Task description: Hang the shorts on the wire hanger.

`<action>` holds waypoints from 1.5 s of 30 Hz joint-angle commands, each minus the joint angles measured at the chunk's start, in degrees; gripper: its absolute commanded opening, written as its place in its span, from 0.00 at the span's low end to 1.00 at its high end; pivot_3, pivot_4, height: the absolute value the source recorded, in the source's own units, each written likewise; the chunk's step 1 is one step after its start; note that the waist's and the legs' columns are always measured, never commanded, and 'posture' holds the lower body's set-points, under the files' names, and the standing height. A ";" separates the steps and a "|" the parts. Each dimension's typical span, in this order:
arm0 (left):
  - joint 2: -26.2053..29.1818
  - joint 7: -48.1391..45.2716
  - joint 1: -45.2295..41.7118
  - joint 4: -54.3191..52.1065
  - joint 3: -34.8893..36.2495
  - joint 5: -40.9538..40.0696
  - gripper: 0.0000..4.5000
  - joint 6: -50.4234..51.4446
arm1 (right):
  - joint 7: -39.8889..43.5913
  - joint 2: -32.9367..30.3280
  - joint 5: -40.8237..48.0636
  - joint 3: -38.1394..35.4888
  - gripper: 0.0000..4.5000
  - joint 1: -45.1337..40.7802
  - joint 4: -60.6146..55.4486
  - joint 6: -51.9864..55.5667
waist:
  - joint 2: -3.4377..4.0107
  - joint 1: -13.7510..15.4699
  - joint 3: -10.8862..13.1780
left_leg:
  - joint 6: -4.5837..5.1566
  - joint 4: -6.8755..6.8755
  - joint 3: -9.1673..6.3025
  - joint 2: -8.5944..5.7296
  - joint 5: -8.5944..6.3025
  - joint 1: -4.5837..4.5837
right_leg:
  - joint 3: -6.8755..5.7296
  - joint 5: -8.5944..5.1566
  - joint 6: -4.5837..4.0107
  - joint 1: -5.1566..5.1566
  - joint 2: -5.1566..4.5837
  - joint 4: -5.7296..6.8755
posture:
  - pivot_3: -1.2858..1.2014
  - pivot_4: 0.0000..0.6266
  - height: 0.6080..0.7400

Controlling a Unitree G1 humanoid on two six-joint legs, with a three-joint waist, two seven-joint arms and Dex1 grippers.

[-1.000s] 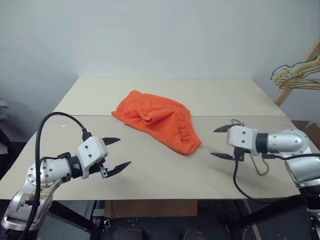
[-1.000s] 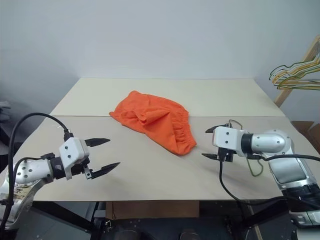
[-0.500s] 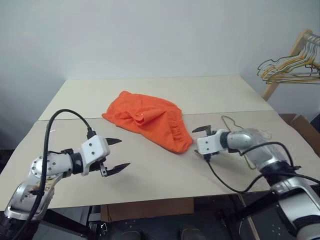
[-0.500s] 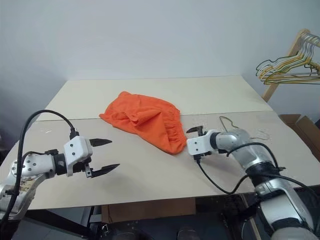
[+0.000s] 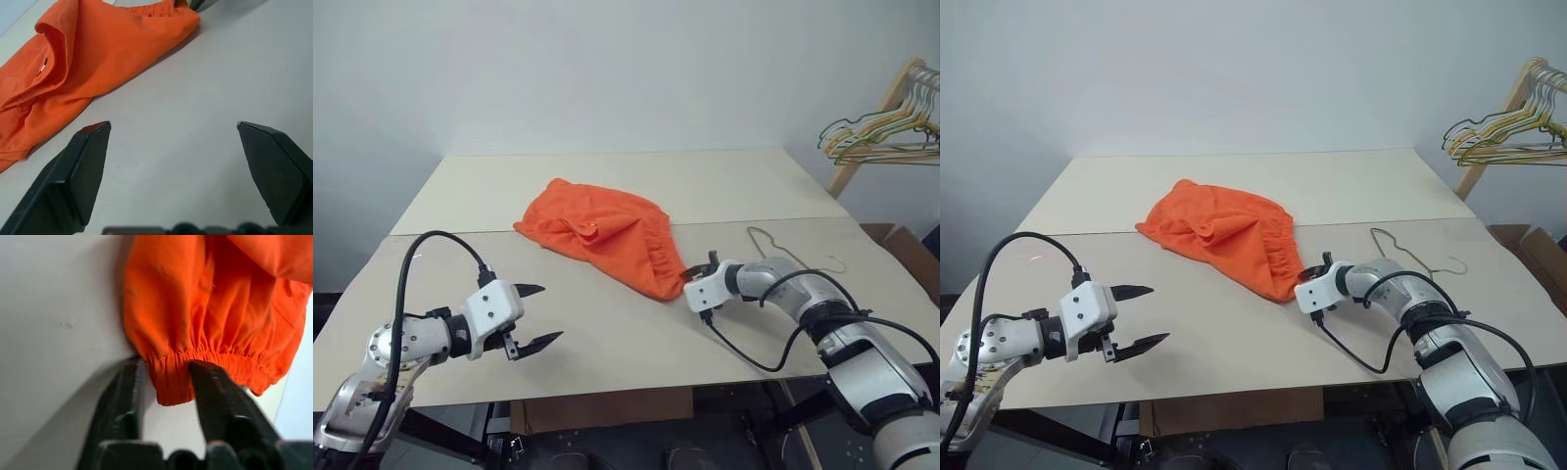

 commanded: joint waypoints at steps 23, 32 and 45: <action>-10.48 -19.10 -50.25 51.62 -14.73 6.16 1.00 -18.71 | 6.10 -15.05 5.96 -6.51 0.01 19.05 -37.42 -0.73 | -0.02 -1.38 -0.01 | -0.11 0.04 0.23 -0.07 0.07 -0.09 | -0.09 -0.06 -0.02 -0.02 0.13 0.06 | 0.49 0.00 1.00; -18.31 -26.41 -66.28 78.65 -20.47 14.38 1.00 -28.60 | 6.83 -12.90 4.92 -8.36 0.01 22.87 -43.65 8.01 | -0.05 -3.47 -0.02 | -0.08 0.06 0.15 -0.04 0.05 -0.22 | -0.13 -0.08 0.00 0.02 0.22 -0.19 | 0.46 0.00 1.00; -26.59 -15.45 -71.96 93.04 -22.70 24.89 0.91 -33.82 | 8.40 -12.49 5.49 -9.17 0.00 24.89 -47.60 12.11 | -0.06 -6.30 -0.01 | -0.02 0.06 -0.01 -0.03 0.02 -0.40 | -0.19 -0.05 0.10 -0.03 0.22 -0.33 | 0.44 0.00 1.00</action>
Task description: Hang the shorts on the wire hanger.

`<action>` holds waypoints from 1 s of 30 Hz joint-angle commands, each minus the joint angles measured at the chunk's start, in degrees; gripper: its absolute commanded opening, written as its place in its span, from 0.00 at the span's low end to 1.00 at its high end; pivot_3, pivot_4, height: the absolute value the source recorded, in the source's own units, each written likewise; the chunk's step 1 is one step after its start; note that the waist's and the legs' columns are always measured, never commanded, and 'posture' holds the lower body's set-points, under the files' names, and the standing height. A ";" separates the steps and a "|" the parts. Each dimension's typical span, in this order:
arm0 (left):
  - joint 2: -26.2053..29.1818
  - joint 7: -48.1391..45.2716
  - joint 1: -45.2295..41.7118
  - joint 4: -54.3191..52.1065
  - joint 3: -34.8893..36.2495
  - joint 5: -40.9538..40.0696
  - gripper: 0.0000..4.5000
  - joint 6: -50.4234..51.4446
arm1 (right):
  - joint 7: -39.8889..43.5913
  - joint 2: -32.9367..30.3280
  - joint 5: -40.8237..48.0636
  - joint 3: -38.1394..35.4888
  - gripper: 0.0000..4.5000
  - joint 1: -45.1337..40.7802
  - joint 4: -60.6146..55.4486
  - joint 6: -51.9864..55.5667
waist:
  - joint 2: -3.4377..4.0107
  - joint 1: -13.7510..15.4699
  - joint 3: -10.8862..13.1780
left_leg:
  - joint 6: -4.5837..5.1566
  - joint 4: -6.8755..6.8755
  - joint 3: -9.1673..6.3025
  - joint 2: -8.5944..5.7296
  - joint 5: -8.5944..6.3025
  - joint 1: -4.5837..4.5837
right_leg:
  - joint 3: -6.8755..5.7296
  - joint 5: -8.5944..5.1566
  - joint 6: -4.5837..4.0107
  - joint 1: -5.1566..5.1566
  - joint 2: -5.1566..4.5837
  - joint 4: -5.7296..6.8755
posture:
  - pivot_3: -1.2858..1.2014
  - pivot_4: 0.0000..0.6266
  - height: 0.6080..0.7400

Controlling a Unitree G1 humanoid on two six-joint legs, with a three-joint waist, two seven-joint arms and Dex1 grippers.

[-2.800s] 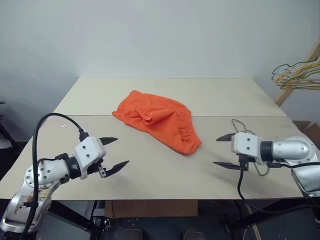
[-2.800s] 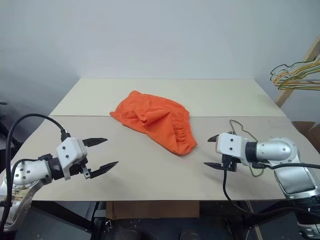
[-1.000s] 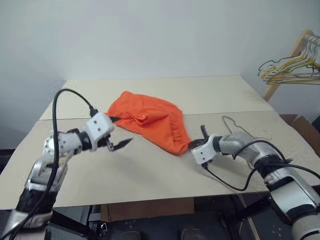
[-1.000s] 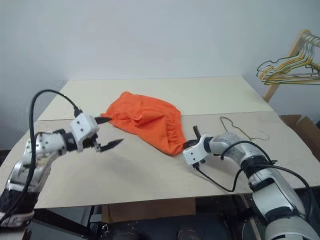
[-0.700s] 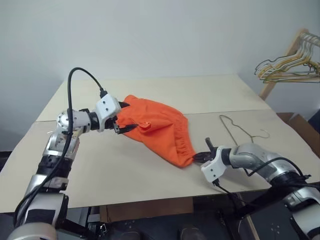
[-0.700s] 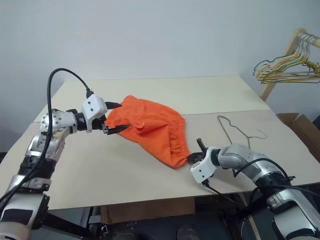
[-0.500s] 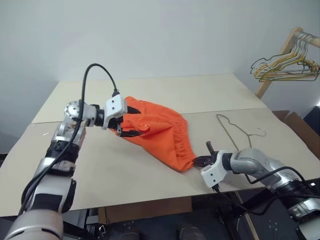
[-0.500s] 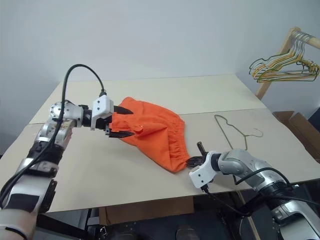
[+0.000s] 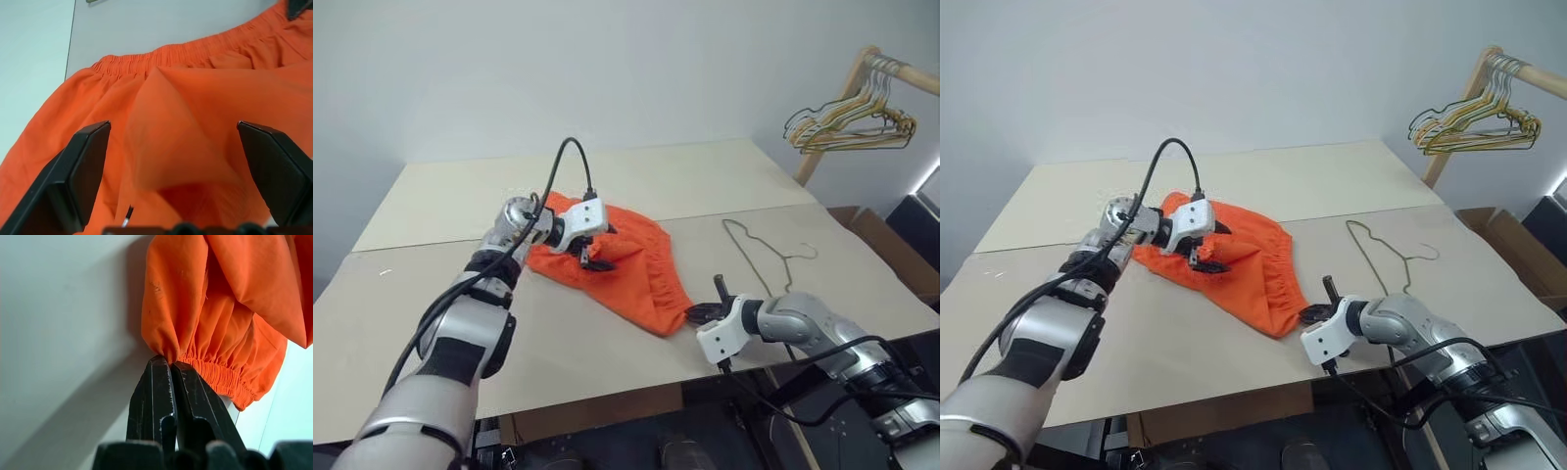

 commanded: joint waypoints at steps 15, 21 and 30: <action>1.34 -0.31 -2.03 0.27 3.11 1.43 0.01 -1.63 | 0.02 -0.08 0.35 -1.52 0.00 -0.96 -0.06 0.21 | 0.00 -1.37 0.00 | 0.01 0.00 -0.21 0.00 -0.01 -0.02 | -0.01 -0.01 0.03 0.00 -0.01 -0.02 | 0.45 0.00 1.00; 7.11 -4.86 1.66 -7.18 5.02 -0.52 0.01 -4.50 | 0.08 1.74 0.31 -1.80 0.00 -1.65 1.04 3.17 | 0.01 -1.93 0.00 | 0.01 -0.03 -0.34 0.03 -0.01 0.01 | 0.00 -0.01 0.02 -0.01 -0.01 0.02 | 0.46 0.00 1.00; 30.22 -22.60 31.70 -56.49 17.66 -25.14 0.01 13.93 | 3.48 4.11 2.58 -4.32 0.00 -0.21 -3.07 14.89 | 0.07 -2.63 0.01 | -0.02 -0.07 -0.56 0.18 -0.04 -0.01 | 0.07 -0.03 0.04 -0.12 -0.13 0.56 | 0.48 0.00 1.00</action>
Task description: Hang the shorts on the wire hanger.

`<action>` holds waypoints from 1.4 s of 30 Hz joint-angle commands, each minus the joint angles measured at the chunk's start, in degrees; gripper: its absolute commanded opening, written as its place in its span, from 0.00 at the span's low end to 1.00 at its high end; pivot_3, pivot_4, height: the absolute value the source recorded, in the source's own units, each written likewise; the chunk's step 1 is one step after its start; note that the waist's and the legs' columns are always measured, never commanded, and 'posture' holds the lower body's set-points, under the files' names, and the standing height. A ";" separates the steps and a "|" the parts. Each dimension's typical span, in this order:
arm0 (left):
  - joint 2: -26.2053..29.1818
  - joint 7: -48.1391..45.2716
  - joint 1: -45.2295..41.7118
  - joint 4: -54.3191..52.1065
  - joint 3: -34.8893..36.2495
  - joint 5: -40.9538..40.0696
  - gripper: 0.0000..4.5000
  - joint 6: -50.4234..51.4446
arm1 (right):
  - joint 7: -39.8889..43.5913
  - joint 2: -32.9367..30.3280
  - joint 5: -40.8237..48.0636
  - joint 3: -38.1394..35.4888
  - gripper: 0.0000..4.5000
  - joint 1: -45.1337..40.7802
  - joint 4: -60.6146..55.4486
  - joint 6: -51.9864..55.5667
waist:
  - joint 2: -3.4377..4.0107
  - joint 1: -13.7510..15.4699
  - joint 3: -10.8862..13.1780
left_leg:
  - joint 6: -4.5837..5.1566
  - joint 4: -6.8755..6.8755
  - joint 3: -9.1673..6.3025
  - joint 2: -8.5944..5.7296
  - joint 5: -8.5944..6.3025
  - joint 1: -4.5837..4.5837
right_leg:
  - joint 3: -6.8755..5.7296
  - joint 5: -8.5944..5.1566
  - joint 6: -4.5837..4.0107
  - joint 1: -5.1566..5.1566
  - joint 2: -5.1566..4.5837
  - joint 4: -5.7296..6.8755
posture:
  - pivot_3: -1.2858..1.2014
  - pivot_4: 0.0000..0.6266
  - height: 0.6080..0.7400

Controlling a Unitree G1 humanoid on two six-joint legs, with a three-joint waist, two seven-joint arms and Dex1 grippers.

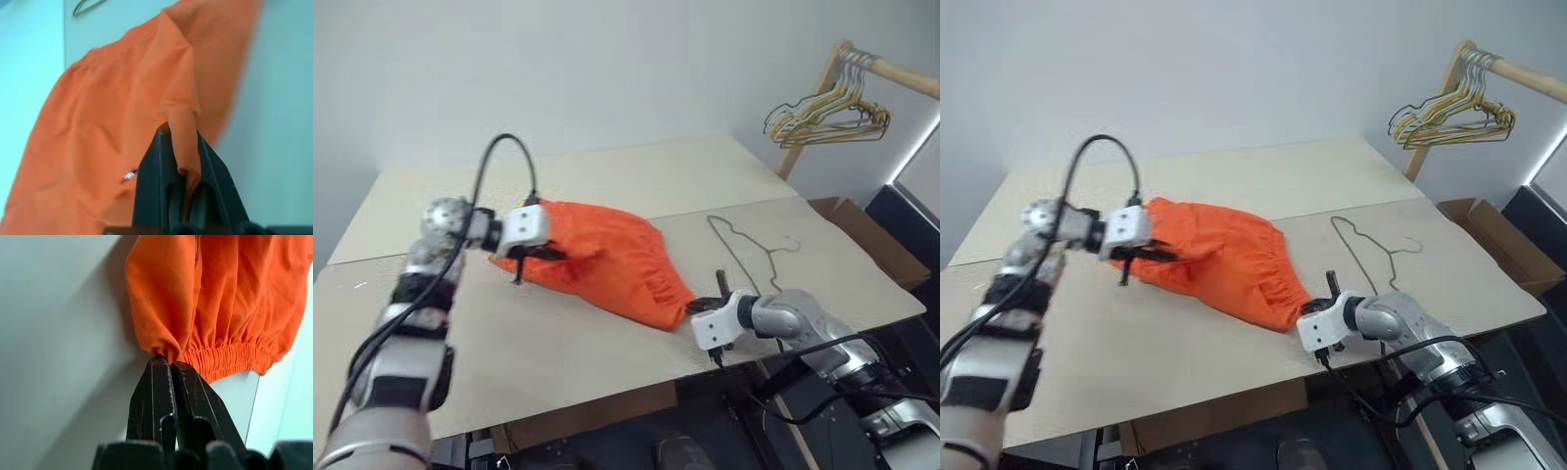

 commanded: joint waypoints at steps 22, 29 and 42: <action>14.85 7.80 45.55 -39.82 14.85 -6.85 0.01 12.58 | 11.06 -4.33 2.82 -1.54 0.00 3.13 -12.75 6.71 | -0.01 8.63 0.04 | -0.03 0.17 0.84 -0.10 0.02 0.40 | -0.12 -0.29 -0.16 0.10 -0.04 0.23 | 0.50 0.00 1.00; 15.43 7.46 48.66 -42.08 13.80 -8.17 0.01 13.68 | 13.23 -8.84 6.70 -2.49 0.00 5.25 -14.62 2.42 | -0.02 8.51 0.04 | -0.02 0.16 0.86 -0.03 0.02 0.43 | -0.11 -0.33 -0.24 0.10 0.02 0.26 | 0.50 0.00 1.00; 15.35 6.65 54.34 -45.28 19.93 -12.77 0.87 14.69 | 20.66 -13.04 24.06 -11.59 0.87 6.51 -17.83 13.70 | -0.05 8.62 0.06 | -0.02 0.16 0.88 0.03 0.02 0.45 | -0.10 -0.35 -0.28 0.11 0.06 0.25 | 0.51 0.00 1.00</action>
